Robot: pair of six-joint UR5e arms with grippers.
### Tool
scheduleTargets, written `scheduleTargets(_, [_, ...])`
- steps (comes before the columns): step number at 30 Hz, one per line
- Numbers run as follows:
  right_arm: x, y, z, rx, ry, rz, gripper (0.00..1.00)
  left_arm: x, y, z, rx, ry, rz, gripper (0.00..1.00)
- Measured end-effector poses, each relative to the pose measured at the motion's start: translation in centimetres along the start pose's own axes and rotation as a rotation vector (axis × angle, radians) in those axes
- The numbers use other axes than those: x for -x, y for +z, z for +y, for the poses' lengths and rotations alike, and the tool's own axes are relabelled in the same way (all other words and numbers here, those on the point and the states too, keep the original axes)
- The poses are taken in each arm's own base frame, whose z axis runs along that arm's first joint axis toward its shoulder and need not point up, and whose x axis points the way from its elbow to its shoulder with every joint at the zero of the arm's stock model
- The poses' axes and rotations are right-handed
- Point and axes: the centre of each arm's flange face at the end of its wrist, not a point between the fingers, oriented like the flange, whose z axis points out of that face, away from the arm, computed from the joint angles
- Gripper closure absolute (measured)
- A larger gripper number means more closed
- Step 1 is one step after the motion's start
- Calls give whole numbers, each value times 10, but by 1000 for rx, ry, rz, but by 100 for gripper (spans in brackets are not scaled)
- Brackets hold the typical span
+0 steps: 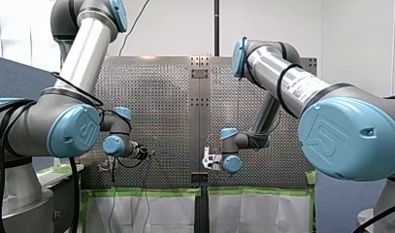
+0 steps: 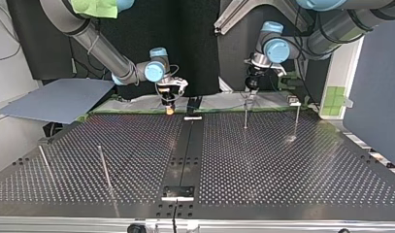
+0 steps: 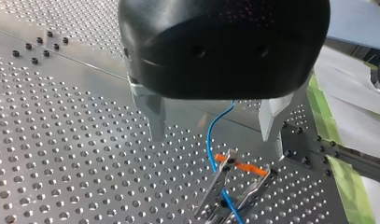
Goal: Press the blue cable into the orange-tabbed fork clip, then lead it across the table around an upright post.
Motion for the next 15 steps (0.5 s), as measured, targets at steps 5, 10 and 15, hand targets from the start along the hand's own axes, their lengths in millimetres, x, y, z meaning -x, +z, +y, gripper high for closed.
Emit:
scheduleTargets(5, [0, 0, 1, 2, 0, -1, 100, -2, -2, -3, 16, 2, 2, 0])
scheduleTargets(10, [1, 1, 2, 3, 2, 0, 100, -4, -4, -5, 32, 1, -3, 0])
scheduleTargets(15, [1, 1, 3, 2, 3, 1, 100, -5, -3, -7, 28, -12, -8, 0])
